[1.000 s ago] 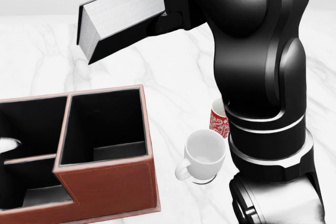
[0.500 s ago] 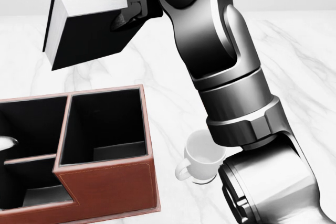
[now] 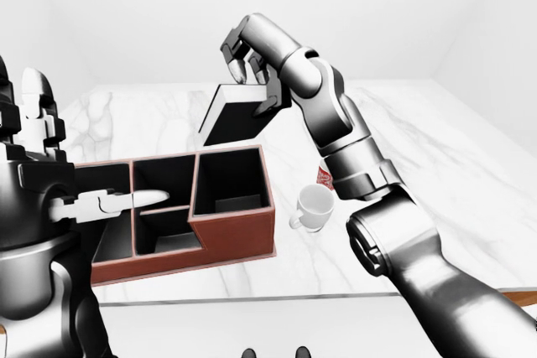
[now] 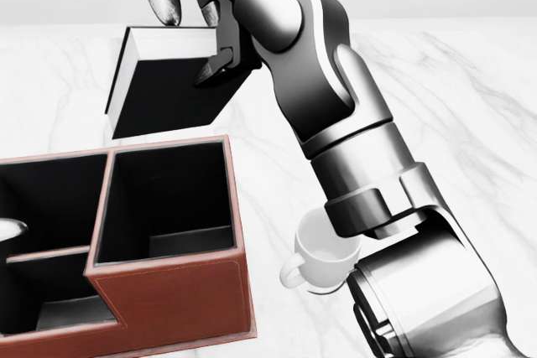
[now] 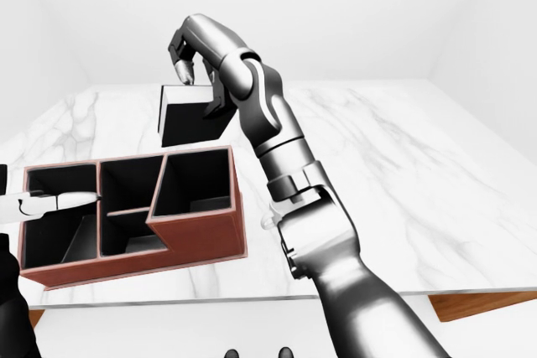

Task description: Pick up the book and place it in the right compartment of the caddy.

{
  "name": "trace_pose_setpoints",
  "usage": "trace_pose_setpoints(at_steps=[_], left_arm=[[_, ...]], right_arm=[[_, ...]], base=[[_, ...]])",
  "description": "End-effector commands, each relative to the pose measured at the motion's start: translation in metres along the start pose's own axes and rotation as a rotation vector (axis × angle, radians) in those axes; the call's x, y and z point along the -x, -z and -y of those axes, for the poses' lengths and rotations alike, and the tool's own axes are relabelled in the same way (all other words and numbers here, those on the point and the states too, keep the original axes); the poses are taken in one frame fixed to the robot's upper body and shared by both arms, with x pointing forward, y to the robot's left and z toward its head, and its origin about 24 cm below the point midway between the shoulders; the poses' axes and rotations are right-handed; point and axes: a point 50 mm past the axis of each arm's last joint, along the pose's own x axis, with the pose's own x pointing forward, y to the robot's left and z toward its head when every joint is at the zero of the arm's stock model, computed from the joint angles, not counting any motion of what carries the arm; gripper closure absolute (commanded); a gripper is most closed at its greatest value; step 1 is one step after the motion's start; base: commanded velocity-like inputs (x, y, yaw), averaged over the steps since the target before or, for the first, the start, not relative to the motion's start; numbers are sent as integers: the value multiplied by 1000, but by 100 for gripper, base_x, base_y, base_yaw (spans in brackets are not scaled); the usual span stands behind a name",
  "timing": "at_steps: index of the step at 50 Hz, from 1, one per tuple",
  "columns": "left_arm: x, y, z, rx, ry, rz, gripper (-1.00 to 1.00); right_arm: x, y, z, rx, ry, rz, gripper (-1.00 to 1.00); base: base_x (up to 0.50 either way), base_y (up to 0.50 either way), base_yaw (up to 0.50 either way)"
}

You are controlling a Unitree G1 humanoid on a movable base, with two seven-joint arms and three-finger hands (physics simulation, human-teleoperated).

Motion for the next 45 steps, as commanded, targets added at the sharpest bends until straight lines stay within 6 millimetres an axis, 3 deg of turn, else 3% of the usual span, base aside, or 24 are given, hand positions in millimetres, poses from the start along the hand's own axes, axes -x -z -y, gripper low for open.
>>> trace_pose_setpoints(at_steps=[1,4,18,45], left_arm=[[0,2,0,3,0,-8,-100],[1,2,-1,0,-1,-12,-100],[3,6,-2,-1,-3,-31,-100],[2,7,-2,-1,-4,-33,-100]], right_arm=[[0,21,-13,-24,18,-82,100],[-1,25,-25,-34,1,-99,100],[-1,23,-45,-35,-32,-101,100],[0,29,-67,-39,-67,-137,100]], base=[[0,0,0],[0,0,0],[0,0,0],[0,0,0]])
